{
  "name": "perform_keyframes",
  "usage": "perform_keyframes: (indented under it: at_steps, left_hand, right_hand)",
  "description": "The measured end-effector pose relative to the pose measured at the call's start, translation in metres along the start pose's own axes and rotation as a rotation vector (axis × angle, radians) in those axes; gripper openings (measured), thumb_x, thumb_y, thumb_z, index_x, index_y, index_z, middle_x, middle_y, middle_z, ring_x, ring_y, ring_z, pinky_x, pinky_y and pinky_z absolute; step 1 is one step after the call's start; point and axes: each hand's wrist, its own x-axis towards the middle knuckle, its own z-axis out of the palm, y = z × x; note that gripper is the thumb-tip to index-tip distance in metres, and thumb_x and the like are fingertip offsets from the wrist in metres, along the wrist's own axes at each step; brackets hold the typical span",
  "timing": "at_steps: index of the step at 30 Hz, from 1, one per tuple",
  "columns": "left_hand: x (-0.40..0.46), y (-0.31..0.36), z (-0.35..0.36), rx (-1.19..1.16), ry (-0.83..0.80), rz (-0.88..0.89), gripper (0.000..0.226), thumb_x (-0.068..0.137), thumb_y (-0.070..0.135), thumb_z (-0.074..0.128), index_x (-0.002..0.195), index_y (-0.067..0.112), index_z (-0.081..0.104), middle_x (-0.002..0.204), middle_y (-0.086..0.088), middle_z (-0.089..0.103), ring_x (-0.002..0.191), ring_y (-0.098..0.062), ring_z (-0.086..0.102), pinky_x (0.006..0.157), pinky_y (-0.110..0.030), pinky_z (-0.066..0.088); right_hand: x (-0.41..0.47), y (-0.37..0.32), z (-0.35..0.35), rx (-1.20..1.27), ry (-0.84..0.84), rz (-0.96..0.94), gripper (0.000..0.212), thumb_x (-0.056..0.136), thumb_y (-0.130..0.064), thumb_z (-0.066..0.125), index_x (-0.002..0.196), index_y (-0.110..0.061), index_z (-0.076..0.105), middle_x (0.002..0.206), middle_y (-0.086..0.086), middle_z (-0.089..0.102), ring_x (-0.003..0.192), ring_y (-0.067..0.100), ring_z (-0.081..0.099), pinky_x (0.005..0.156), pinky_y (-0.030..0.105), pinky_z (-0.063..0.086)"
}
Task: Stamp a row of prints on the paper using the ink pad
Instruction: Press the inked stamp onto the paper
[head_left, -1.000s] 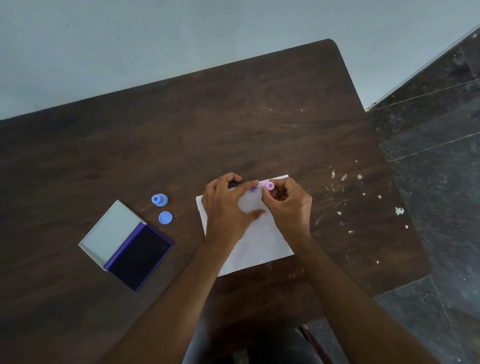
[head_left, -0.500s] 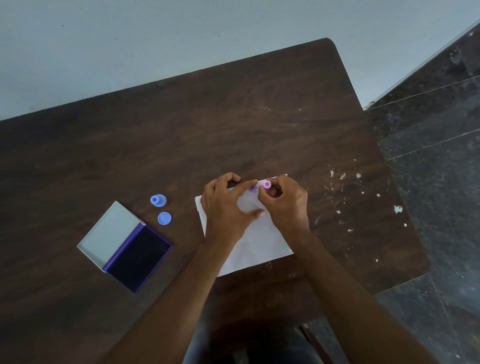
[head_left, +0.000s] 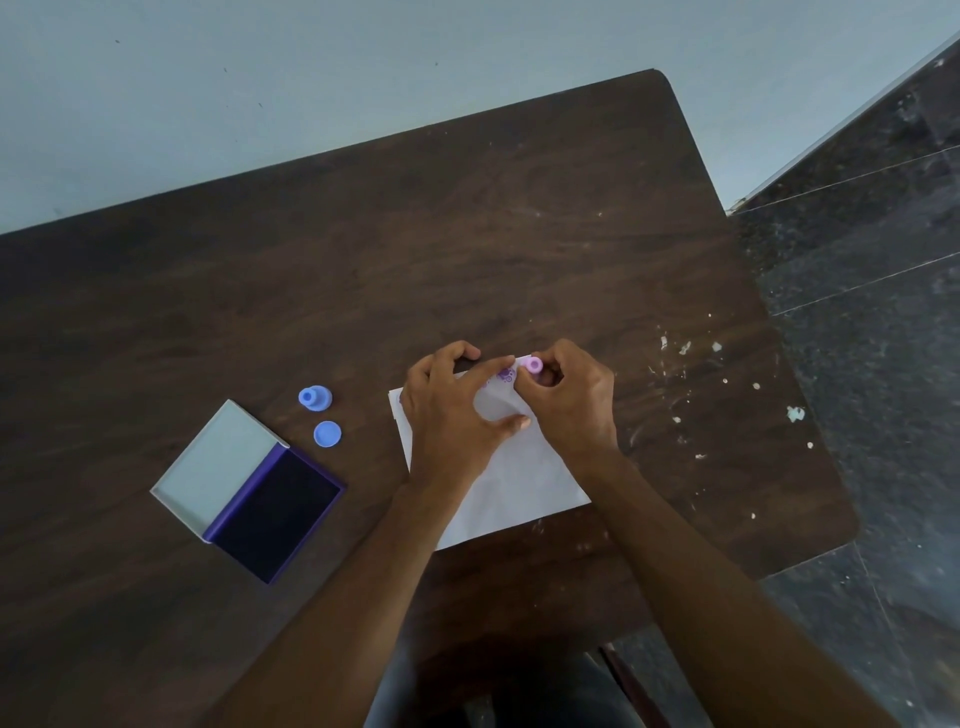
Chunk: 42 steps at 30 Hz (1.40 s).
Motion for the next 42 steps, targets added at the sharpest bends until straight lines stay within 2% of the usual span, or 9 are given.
perform_keyframes:
  at_steps: [4, 18, 30, 35, 42]
  left_hand:
    - [-0.001, 0.002, -0.001, -0.004, -0.005, -0.009, 0.059, 0.061, 0.057, 0.081, 0.114, 0.036, 0.067, 0.127, 0.004, 0.058, 0.115, -0.020, 0.048, 0.095, -0.034, 0.042]
    - [-0.003, 0.009, -0.001, -0.037, 0.003, -0.050, 0.057, 0.062, 0.051, 0.083, 0.113, 0.033, 0.067, 0.128, 0.003, 0.058, 0.116, -0.020, 0.047, 0.097, -0.035, 0.042]
    - [-0.004, 0.011, -0.003, -0.028, 0.012, -0.049, 0.058, 0.061, 0.050, 0.085, 0.113, 0.031, 0.067, 0.127, 0.001, 0.059, 0.115, -0.022, 0.048, 0.096, -0.035, 0.041]
    - [-0.004, 0.010, -0.002, -0.028, 0.001, -0.050, 0.058, 0.062, 0.051, 0.084, 0.113, 0.031, 0.067, 0.128, 0.002, 0.058, 0.116, -0.021, 0.047, 0.097, -0.034, 0.040]
    - [-0.003, 0.011, -0.002, -0.036, 0.001, -0.057, 0.057, 0.062, 0.049, 0.085, 0.113, 0.030, 0.067, 0.128, 0.002, 0.058, 0.117, -0.021, 0.046, 0.097, -0.035, 0.041]
  right_hand:
    - [0.000, 0.001, 0.001, -0.004, -0.011, 0.023, 0.018, 0.081, -0.026, 0.076, 0.080, -0.015, 0.062, 0.074, -0.007, 0.062, 0.055, 0.002, 0.054, 0.055, 0.002, 0.036]
    - [0.000, 0.005, 0.004, 0.004, -0.008, 0.011, 0.019, 0.081, -0.027, 0.075, 0.082, -0.012, 0.064, 0.075, -0.003, 0.065, 0.057, 0.003, 0.055, 0.057, 0.000, 0.039]
    - [0.000, 0.007, 0.004, 0.011, -0.001, -0.017, 0.019, 0.081, -0.026, 0.076, 0.079, -0.012, 0.062, 0.072, -0.002, 0.064, 0.055, 0.002, 0.053, 0.056, 0.004, 0.039]
    - [0.001, 0.006, 0.004, 0.006, -0.009, -0.016, 0.019, 0.081, -0.026, 0.075, 0.080, -0.013, 0.062, 0.073, -0.009, 0.059, 0.056, 0.002, 0.054, 0.056, 0.002, 0.038]
    - [0.000, 0.005, 0.002, 0.011, -0.022, -0.006, 0.019, 0.081, -0.026, 0.076, 0.080, -0.014, 0.062, 0.073, -0.009, 0.059, 0.056, 0.002, 0.054, 0.056, 0.004, 0.040]
